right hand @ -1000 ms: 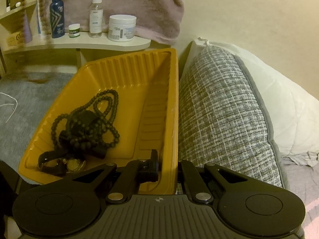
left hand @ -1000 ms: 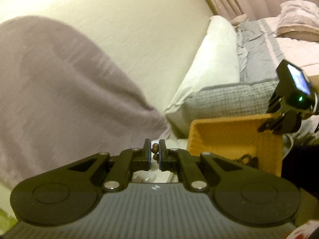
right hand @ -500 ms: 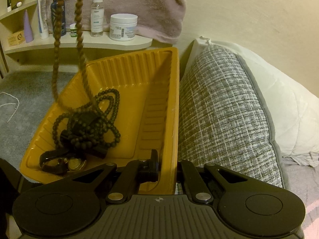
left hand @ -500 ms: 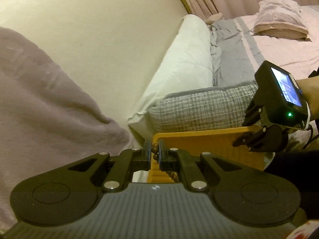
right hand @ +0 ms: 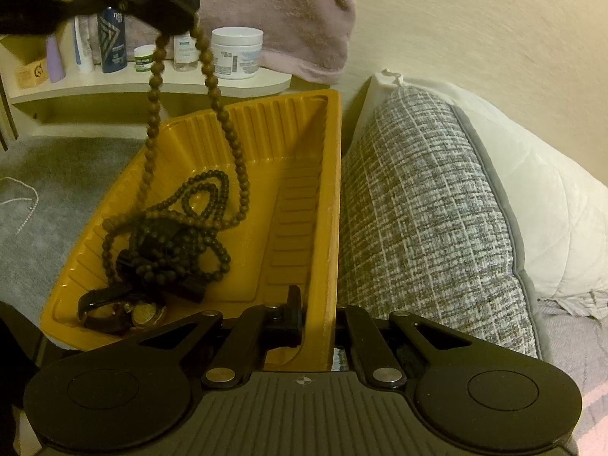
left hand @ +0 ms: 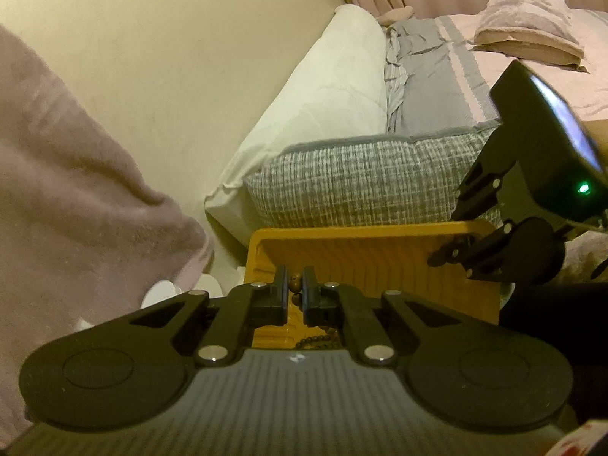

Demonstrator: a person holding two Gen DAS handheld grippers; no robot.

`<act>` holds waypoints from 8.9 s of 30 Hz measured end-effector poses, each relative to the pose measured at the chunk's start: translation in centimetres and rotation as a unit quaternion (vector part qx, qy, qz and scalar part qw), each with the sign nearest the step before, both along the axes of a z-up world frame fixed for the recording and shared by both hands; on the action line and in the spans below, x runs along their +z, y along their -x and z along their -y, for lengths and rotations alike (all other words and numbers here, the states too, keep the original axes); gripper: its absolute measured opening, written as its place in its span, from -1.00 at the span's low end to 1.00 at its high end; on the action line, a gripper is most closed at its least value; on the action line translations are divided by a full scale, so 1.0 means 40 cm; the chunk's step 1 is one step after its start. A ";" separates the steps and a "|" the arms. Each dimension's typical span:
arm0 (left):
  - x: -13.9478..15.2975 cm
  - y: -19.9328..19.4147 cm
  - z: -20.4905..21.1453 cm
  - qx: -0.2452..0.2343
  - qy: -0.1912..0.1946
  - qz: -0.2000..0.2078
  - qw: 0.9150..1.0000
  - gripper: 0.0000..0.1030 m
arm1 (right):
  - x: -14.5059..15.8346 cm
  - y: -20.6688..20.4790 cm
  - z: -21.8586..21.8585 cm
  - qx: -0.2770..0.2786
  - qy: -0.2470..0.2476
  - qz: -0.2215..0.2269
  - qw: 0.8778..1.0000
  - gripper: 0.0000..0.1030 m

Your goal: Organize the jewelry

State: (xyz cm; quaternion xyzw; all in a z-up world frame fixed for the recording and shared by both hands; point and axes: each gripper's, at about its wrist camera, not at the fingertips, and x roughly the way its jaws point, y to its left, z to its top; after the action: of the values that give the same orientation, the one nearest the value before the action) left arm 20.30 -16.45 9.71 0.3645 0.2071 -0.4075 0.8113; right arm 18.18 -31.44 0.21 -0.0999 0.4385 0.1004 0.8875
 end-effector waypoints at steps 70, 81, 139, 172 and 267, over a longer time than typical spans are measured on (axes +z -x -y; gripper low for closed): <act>-0.180 0.041 -0.508 0.344 0.104 -0.061 0.931 -0.54 | -0.010 0.002 0.010 -0.011 -0.006 -0.003 1.000 -0.93; -0.255 0.090 -0.612 0.426 0.146 -0.070 0.890 -0.37 | -0.011 0.002 0.011 -0.013 -0.006 -0.004 1.000 -0.92; -0.259 0.081 -0.658 0.276 0.056 -0.082 0.956 -0.98 | -0.020 -0.004 0.013 -0.019 -0.004 -0.008 1.000 -0.91; 0.061 0.031 -0.453 0.207 0.160 -0.015 0.965 -0.98 | -0.009 0.000 0.006 -0.018 -0.005 -0.004 1.000 -0.92; -0.167 0.136 -0.380 0.364 0.279 -0.162 0.874 0.04 | -0.087 0.049 0.218 -0.084 -0.230 0.027 0.969 -0.20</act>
State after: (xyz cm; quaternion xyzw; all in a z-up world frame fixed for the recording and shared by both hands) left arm 14.87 -1.27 3.02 -0.0494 0.3311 -0.1776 0.9254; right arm 16.22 -40.15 -3.25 0.1410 0.3865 0.1209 0.9034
